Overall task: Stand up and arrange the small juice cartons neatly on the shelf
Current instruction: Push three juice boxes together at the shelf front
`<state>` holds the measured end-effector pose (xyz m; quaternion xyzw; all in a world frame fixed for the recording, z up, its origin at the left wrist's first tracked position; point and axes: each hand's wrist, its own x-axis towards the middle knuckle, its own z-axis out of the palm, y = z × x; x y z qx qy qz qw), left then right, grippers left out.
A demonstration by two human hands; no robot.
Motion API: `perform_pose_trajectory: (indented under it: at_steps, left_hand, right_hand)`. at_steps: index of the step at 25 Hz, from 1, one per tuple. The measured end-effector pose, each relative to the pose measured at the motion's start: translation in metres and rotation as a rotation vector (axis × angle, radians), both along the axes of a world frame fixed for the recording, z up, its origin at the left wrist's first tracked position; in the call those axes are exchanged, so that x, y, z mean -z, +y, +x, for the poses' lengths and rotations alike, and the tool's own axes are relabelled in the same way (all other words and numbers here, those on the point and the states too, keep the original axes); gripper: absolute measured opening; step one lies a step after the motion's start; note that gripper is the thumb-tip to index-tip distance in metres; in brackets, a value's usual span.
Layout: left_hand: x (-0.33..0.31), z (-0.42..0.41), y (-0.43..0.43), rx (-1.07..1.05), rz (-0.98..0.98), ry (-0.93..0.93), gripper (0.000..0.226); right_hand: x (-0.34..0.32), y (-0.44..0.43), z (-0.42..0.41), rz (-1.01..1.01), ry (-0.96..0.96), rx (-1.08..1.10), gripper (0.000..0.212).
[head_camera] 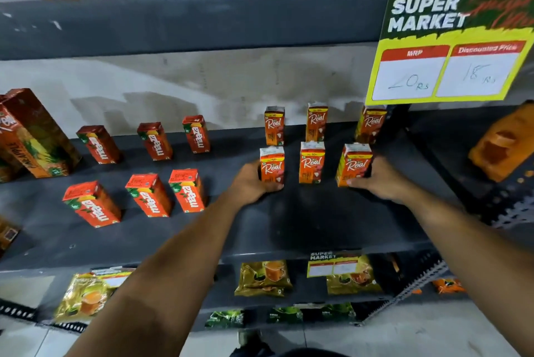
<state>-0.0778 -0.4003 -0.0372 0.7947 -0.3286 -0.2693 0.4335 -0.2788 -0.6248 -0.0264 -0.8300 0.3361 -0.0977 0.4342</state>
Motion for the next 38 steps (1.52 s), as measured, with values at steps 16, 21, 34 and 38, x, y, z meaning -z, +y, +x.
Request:
perform_pose_trajectory:
  at_steps: [16, 21, 34, 38]
  left_hand:
    - [0.033, 0.013, -0.042, 0.035, -0.021, -0.024, 0.083]
    - [0.037, -0.005, -0.041, 0.035, -0.008, -0.062, 0.079]
    - [0.040, -0.079, -0.026, -0.012, 0.004, -0.016, 0.090]
    - [0.037, -0.097, -0.019, -0.025, 0.023, 0.017, 0.082]
  right_hand:
    - [0.028, 0.001, 0.050, -0.075, 0.157, -0.075, 0.111]
    - [0.023, 0.012, 0.038, 0.001, 0.048, -0.089, 0.075]
    - [0.029, 0.028, -0.040, 0.078, -0.049, -0.114, 0.055]
    - [0.026, 0.036, -0.056, 0.041, -0.027, -0.128, 0.053]
